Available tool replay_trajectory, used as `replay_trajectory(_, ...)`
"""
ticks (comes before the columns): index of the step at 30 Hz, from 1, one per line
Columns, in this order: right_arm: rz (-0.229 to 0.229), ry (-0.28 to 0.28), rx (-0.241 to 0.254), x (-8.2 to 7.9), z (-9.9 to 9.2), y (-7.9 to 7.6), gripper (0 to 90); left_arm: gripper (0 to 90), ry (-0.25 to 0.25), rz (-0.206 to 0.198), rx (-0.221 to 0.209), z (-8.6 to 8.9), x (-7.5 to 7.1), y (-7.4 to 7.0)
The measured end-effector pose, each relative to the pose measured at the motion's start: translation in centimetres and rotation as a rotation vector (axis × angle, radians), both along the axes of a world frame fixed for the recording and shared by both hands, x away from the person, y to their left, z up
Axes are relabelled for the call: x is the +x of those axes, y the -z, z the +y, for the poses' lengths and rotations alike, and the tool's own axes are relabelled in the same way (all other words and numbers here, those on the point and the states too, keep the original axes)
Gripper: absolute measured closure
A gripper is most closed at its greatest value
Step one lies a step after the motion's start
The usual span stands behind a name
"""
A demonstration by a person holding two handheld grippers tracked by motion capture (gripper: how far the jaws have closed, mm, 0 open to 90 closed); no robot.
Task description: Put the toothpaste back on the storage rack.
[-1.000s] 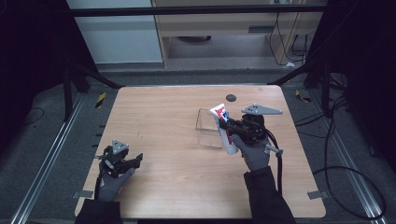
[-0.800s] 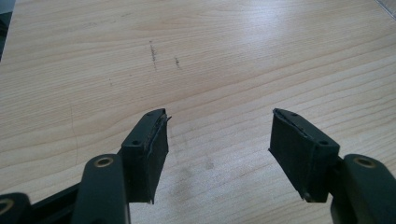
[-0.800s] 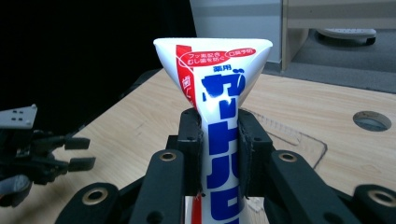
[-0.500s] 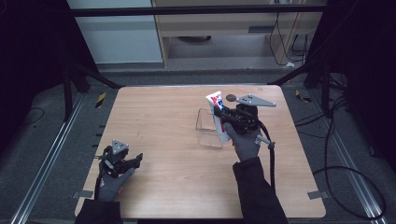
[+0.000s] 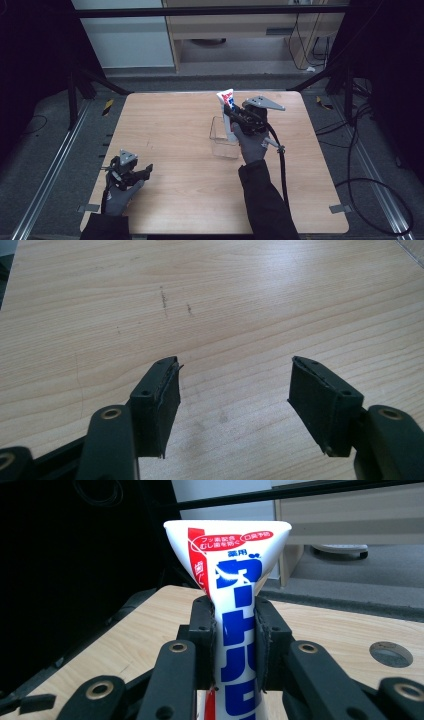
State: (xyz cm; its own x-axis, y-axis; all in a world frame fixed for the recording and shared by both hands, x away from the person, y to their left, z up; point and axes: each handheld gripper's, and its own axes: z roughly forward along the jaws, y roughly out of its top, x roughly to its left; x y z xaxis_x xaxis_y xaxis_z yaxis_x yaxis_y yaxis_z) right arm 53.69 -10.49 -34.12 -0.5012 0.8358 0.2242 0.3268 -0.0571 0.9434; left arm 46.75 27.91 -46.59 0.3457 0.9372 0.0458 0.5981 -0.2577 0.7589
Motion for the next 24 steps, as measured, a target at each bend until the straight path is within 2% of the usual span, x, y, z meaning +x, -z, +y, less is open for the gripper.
replay_trajectory(7, 0.006, 0.044, -0.015, 1.5, 0.5, 1.1, 73.7, 36.3, -0.002, -0.004, -0.001, 0.0, 0.0, -0.1)
replay_trajectory(13, 0.005, 0.063, -0.045, 2.4, 0.9, 2.0, 73.7, 36.3, -0.007, -0.007, -0.002, 0.1, 0.0, -0.1)
replay_trajectory(24, 0.024, 0.080, -0.062, 3.6, 1.5, 3.6, 73.6, 36.3, -0.007, -0.009, -0.006, 0.1, -0.1, -0.2)
